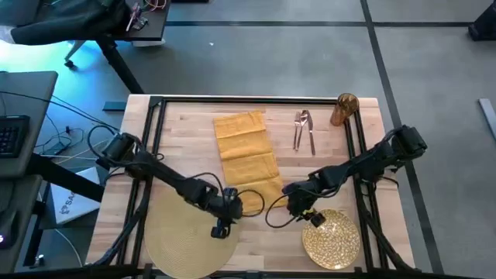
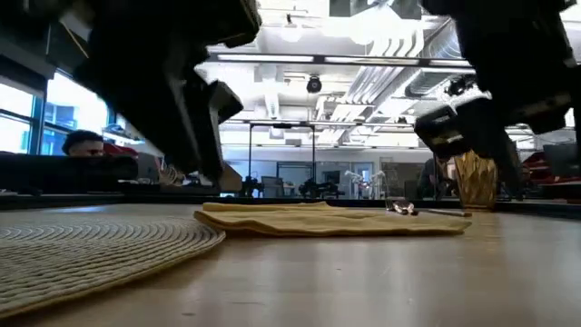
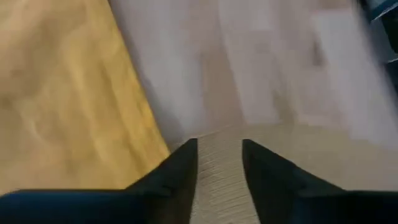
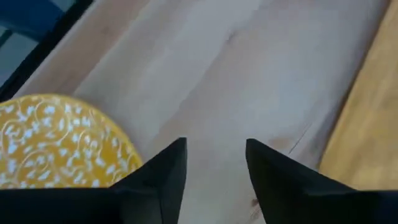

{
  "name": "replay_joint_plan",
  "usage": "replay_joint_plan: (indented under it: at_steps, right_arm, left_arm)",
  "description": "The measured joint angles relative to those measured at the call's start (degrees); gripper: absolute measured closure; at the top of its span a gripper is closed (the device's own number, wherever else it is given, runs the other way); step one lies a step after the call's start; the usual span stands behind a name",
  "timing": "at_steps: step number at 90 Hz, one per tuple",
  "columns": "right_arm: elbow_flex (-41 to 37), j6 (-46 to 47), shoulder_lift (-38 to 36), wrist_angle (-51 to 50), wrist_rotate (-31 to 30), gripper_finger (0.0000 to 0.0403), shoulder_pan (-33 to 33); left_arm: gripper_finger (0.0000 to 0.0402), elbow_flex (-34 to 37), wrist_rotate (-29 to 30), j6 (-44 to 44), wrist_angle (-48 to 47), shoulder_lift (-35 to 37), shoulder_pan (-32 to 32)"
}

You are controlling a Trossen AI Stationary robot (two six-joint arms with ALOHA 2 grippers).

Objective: Set table place
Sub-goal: Fold the yellow napkin

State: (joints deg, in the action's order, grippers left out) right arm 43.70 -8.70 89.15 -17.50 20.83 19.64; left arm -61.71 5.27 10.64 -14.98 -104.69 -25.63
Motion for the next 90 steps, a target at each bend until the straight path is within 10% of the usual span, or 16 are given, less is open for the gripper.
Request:
replay_joint_plan:
  at_steps: [62,90]
  right_arm:
    - [0.15,22.96,-1.84,-0.64,-4.17,0.0247,0.39]
    - [0.22,22.70,-2.17,1.77,-7.41,0.0247,0.39]
  left_arm:
    - [0.0399,-0.44,8.68,-4.96,-2.54,-1.41,-0.28]
    - [0.0401,-0.41,26.77,23.91,-10.79,6.85,1.27]
